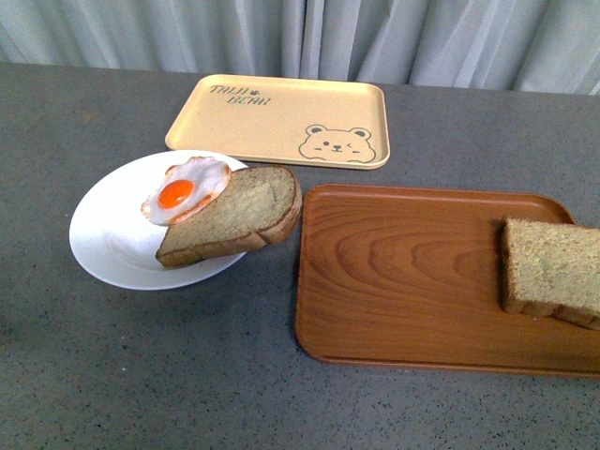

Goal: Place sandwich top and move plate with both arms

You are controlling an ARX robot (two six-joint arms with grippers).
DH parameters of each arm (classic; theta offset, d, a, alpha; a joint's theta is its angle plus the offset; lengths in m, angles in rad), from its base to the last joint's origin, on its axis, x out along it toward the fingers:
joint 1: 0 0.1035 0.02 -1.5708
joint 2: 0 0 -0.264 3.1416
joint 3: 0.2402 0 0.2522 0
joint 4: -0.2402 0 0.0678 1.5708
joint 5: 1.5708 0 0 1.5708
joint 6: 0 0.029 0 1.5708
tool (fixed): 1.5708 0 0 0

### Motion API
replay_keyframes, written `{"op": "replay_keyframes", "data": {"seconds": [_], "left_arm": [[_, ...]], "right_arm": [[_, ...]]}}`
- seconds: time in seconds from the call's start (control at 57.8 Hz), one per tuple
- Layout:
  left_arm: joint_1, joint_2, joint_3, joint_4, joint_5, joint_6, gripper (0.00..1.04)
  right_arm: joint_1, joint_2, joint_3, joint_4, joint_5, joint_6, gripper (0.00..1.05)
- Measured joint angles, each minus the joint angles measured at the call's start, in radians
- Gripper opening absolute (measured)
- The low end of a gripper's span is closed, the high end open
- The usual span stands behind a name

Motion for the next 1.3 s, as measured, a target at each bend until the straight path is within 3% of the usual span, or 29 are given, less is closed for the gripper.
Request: {"op": "replay_keyframes", "data": {"seconds": [0.138, 0.225, 0.45, 0.882, 1.297], "left_arm": [[0.0, 0.0, 0.0, 0.0, 0.001, 0.0, 0.96], [0.0, 0.0, 0.0, 0.0, 0.0, 0.0, 0.96], [0.0, 0.0, 0.0, 0.0, 0.0, 0.0, 0.96], [0.0, 0.0, 0.0, 0.0, 0.0, 0.0, 0.96], [0.0, 0.0, 0.0, 0.0, 0.0, 0.0, 0.96]], "right_arm": [[-0.177, 0.308, 0.062, 0.182, -0.149, 0.069, 0.96], [-0.274, 0.629, 0.101, 0.451, -0.259, 0.086, 0.96], [-0.251, 1.207, 0.183, 0.827, -0.359, 0.103, 0.96], [-0.217, 1.592, 0.274, 0.93, -0.352, 0.142, 0.96], [-0.206, 1.68, 0.314, 0.949, -0.352, 0.192, 0.96]]}}
